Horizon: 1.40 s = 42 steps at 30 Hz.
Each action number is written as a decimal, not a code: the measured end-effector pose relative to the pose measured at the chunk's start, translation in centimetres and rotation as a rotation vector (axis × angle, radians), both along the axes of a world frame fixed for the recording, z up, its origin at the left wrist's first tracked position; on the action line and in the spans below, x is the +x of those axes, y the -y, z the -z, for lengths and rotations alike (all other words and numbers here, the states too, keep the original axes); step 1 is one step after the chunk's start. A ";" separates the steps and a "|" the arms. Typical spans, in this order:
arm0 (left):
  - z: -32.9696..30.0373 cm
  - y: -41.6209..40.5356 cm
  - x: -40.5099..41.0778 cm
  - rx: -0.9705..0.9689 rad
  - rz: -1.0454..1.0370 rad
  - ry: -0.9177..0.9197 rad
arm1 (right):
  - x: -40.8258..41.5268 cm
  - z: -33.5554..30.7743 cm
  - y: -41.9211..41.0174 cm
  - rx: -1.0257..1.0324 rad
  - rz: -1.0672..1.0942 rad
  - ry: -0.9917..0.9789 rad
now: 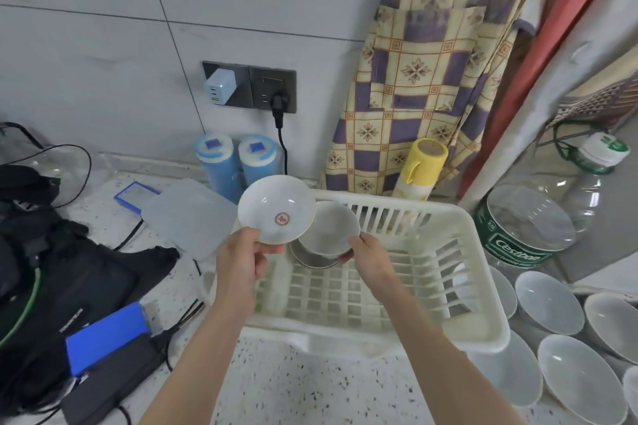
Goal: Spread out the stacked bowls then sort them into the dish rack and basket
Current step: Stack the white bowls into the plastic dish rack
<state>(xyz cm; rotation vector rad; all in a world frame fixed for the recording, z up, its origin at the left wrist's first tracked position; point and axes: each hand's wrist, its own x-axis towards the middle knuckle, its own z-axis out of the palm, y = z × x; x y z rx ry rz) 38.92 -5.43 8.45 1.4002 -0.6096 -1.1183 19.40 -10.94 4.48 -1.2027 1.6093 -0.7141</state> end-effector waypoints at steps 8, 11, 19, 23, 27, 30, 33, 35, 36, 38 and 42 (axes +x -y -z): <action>1.2 1.3 -0.9 0.034 0.076 0.026 | 0.3 0.5 0.2 0.015 -0.014 -0.044; 1.7 1.4 -0.9 0.059 0.081 0.049 | 0.3 0.5 0.2 -0.008 -0.054 -0.114; 2.0 1.8 -0.8 0.095 0.090 0.051 | 1.0 0.5 0.1 0.003 -0.125 -0.252; 2.0 1.9 -0.8 0.090 0.079 0.032 | 1.2 0.5 0.1 0.004 -0.115 -0.286; 2.0 1.9 -0.9 0.087 0.085 0.023 | 1.4 0.9 0.1 0.022 -0.113 -0.329; 2.1 1.9 -0.8 0.085 0.105 0.018 | 1.3 1.1 0.2 0.029 -0.116 -0.356; 2.2 1.9 -0.8 0.076 0.125 0.016 | 1.2 1.5 0.4 0.051 -0.099 -0.352; 2.2 1.9 -0.8 0.078 0.126 0.023 | 1.0 1.7 0.4 0.086 -0.101 -0.330; 2.2 2.0 -0.8 0.080 0.126 0.026 | 0.9 1.8 0.4 0.108 -0.095 -0.309; 2.3 2.0 -0.8 0.083 0.123 0.027 | 0.6 1.8 0.4 0.175 -0.078 -0.246; 2.5 2.1 -0.9 0.090 0.122 0.037 | 0.4 1.6 0.2 0.341 -0.101 -0.021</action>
